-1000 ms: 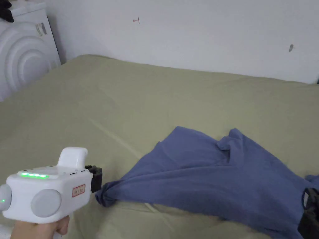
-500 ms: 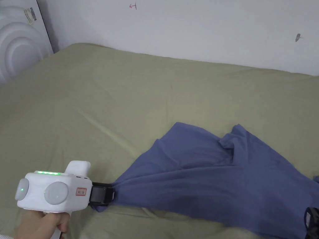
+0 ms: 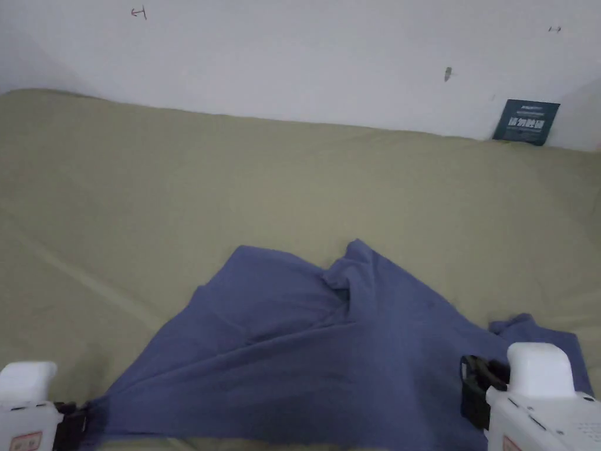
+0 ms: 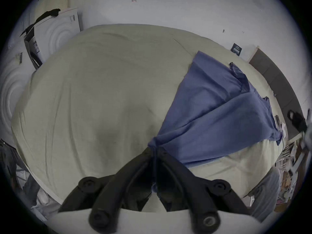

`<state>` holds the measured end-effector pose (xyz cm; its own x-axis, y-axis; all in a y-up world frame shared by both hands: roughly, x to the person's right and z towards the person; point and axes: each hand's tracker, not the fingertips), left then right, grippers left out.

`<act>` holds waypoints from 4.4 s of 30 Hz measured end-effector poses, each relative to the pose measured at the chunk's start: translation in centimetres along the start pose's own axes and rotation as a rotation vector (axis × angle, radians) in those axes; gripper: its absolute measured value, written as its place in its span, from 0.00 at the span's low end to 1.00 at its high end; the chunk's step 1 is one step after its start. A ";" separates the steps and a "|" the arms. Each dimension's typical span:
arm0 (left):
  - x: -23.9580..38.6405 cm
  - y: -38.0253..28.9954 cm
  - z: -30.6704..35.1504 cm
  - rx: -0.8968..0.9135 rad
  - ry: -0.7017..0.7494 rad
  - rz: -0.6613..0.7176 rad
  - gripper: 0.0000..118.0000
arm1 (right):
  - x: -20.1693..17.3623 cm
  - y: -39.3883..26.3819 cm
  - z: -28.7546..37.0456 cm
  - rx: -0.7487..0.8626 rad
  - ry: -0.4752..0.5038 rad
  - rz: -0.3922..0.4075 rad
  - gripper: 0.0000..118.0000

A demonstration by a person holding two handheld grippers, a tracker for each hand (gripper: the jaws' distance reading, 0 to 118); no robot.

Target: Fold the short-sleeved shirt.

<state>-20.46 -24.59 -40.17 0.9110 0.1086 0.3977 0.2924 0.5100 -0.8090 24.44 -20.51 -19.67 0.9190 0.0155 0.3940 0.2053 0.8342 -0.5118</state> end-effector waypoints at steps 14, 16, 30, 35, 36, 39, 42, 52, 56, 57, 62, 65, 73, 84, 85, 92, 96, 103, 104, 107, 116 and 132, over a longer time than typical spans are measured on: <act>-0.4 0.3 -0.3 0.009 -0.016 0.042 0.02 | 7.7 9.3 -20.8 -0.353 0.046 0.013 0.65; -0.5 0.4 -0.6 0.006 -0.016 0.045 0.02 | 8.0 8.6 -22.9 -0.463 0.080 0.010 0.99; -1.0 1.0 -0.9 -0.004 -0.009 0.058 0.02 | 6.1 10.3 -18.6 -0.410 0.129 0.122 0.02; -0.6 2.2 2.5 0.073 -0.017 0.073 0.02 | 5.1 13.7 -11.4 -0.258 0.138 0.172 0.02; -0.4 2.7 3.7 0.094 -0.032 0.072 0.02 | 5.1 14.6 -9.6 -0.220 0.145 0.167 0.02; 0.5 4.8 7.0 0.162 -0.071 0.063 0.02 | 5.6 17.2 -4.3 -0.127 0.154 0.169 0.02; 2.2 7.4 10.8 0.241 -0.042 0.008 0.02 | 6.3 20.1 0.9 -0.027 0.146 0.172 0.02; 7.7 19.1 24.1 0.491 -0.105 -0.019 0.02 | 11.2 26.7 16.0 0.309 0.021 0.072 0.02; 10.2 22.6 27.7 0.595 -0.041 -0.055 0.02 | 12.9 28.5 18.4 0.352 -0.005 0.005 0.02; 10.8 23.4 28.5 0.626 -0.019 -0.052 0.02 | 13.2 28.9 18.7 0.355 -0.013 0.000 0.02; 11.7 26.9 30.8 0.637 0.001 -0.015 0.02 | 13.5 31.3 18.6 0.364 -0.042 -0.019 0.02; 11.4 29.0 30.6 0.629 0.038 -0.022 0.02 | 13.5 32.7 18.0 0.368 -0.048 -0.028 0.02; 11.3 33.6 28.6 0.622 0.113 -0.045 0.02 | 12.7 37.5 13.5 0.361 -0.060 -0.034 0.02; 13.1 42.3 22.9 0.630 0.175 -0.048 0.02 | 13.0 44.2 3.9 0.331 -0.118 -0.034 0.02; 13.3 42.8 22.4 0.632 0.179 -0.052 0.02 | 13.0 44.4 3.1 0.326 -0.130 -0.023 0.02; 14.0 47.1 17.9 0.644 0.204 -0.068 0.01 | 12.6 46.6 -2.9 0.311 -0.153 0.001 0.02; 14.2 48.7 16.0 0.641 0.234 -0.065 0.02 | 12.2 47.6 -5.4 0.314 -0.153 -0.007 0.02; 13.3 46.8 9.8 0.583 0.237 -0.071 0.01 | 12.3 43.7 -9.7 0.274 -0.129 -0.042 0.02; 13.0 46.0 8.9 0.571 0.216 -0.068 0.02 | 12.3 42.3 -10.2 0.251 -0.127 -0.030 0.02; 11.9 43.0 6.4 0.527 0.149 -0.070 0.01 | 12.7 37.1 -10.6 0.214 -0.074 -0.045 0.02; 9.5 26.9 3.5 0.418 0.094 -0.079 0.01 | 12.9 19.5 -6.2 0.107 -0.003 -0.157 0.02; 4.4 1.1 5.9 0.206 0.022 -0.048 0.02 | 12.5 -4.9 7.9 -0.090 0.024 -0.183 0.02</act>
<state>-17.84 -18.50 -36.70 0.9042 0.0629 0.4225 0.2720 0.6779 -0.6830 32.31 -20.10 -6.19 0.8709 -0.1459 0.4694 0.3981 0.7694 -0.4995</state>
